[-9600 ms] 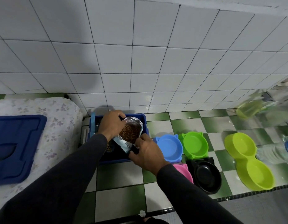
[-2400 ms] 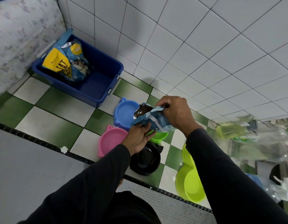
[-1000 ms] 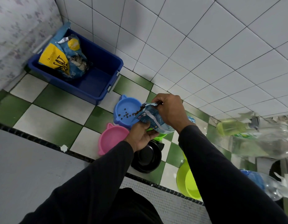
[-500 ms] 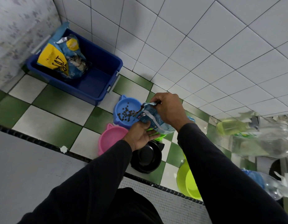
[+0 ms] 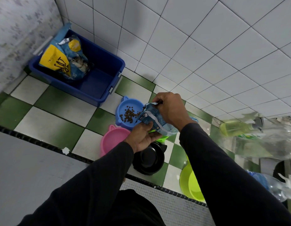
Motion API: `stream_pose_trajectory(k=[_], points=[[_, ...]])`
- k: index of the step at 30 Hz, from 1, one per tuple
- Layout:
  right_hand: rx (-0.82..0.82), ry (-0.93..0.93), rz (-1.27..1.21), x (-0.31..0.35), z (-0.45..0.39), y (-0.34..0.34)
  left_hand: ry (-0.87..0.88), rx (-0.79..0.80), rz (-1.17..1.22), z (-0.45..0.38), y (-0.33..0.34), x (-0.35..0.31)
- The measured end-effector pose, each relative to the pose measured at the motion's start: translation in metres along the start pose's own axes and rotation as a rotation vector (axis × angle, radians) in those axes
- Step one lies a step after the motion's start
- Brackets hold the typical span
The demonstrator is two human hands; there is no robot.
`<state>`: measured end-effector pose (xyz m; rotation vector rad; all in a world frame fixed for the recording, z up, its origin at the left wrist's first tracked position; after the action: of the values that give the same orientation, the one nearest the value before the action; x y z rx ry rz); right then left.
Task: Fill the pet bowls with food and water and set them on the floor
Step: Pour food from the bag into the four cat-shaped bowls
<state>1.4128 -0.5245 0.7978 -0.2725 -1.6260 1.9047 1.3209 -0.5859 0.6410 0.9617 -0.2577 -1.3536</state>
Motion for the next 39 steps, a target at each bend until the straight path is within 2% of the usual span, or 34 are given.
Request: stream_pose_trajectory(k=[29,39], points=[[-0.015,0.011,0.003,-0.004,-0.001,0.005,-0.001,-0.001,0.006,-0.001,-0.001,0.002],[-0.061,0.058,-0.121,-0.019,0.008,-0.003,0.024,-0.01,-0.072,-0.004,-0.001,0.005]])
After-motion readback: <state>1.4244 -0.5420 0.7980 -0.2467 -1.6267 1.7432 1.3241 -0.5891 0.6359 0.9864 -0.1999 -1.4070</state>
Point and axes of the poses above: each hand's wrist, its own z-axis away from the middle knuckle, its own y-axis out of the palm, x = y × z, the point moved 8 cm from there along -z, towards the middle knuckle, and after that the axes turned 10 degrees about y, right-handed, at the moved point
